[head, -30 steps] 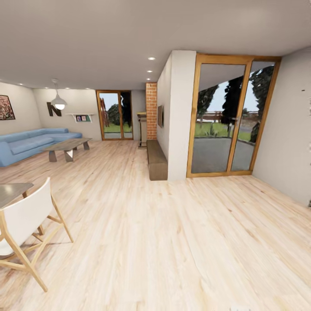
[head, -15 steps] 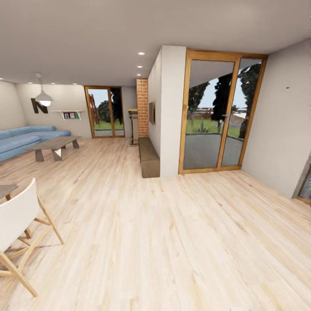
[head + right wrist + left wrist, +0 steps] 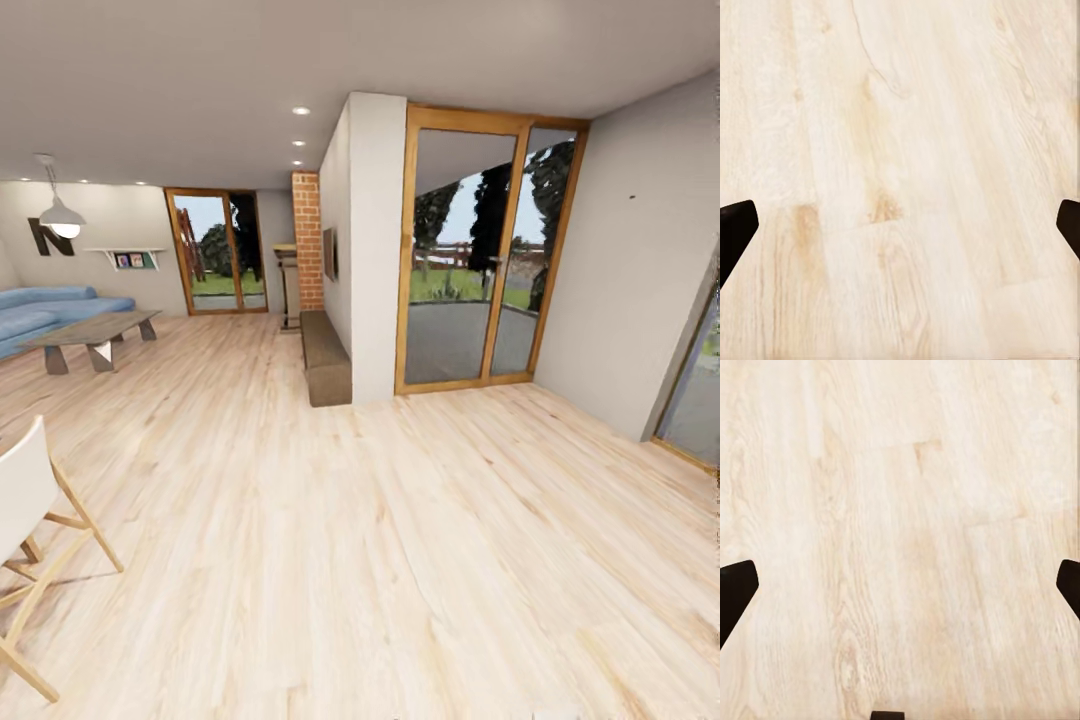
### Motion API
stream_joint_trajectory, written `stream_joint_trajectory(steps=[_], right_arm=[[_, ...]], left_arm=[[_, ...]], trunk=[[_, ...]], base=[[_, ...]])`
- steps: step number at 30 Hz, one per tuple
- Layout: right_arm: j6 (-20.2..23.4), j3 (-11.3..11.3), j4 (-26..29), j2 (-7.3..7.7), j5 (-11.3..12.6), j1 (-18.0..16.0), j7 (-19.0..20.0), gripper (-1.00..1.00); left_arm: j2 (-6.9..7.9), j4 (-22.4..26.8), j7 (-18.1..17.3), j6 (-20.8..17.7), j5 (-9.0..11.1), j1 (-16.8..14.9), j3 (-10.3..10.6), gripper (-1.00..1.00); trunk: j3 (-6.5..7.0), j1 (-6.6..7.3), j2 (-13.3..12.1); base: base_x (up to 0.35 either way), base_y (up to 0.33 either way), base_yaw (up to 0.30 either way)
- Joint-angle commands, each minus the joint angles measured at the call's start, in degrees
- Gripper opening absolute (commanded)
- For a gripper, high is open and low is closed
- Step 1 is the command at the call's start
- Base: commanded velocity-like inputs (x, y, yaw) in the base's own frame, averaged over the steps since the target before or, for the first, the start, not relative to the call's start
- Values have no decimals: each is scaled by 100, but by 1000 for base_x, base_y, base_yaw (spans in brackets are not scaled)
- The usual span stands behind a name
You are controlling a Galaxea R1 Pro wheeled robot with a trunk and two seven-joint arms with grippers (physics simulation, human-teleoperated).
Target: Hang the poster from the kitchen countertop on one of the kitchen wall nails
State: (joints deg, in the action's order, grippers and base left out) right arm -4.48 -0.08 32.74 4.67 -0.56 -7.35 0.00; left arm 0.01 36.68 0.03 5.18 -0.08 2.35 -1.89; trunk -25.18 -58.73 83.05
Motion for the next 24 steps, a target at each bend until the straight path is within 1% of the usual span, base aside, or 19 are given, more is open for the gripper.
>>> stream_joint_trajectory(steps=[1, 24], right_arm=[[-18, -1, -4, 0, -4, -3, 0, 100], [-18, -1, -4, 1, 0, -3, 0, 100]], left_arm=[[-1, 6, -1, 9, -1, 2, -5, 100], [-1, 7, 6, 9, -1, 2, -5, 100]], trunk=[[-13, 0, 3], [-206, 0, 3]], base=[[0, 0, -155], [0, 0, -164]])
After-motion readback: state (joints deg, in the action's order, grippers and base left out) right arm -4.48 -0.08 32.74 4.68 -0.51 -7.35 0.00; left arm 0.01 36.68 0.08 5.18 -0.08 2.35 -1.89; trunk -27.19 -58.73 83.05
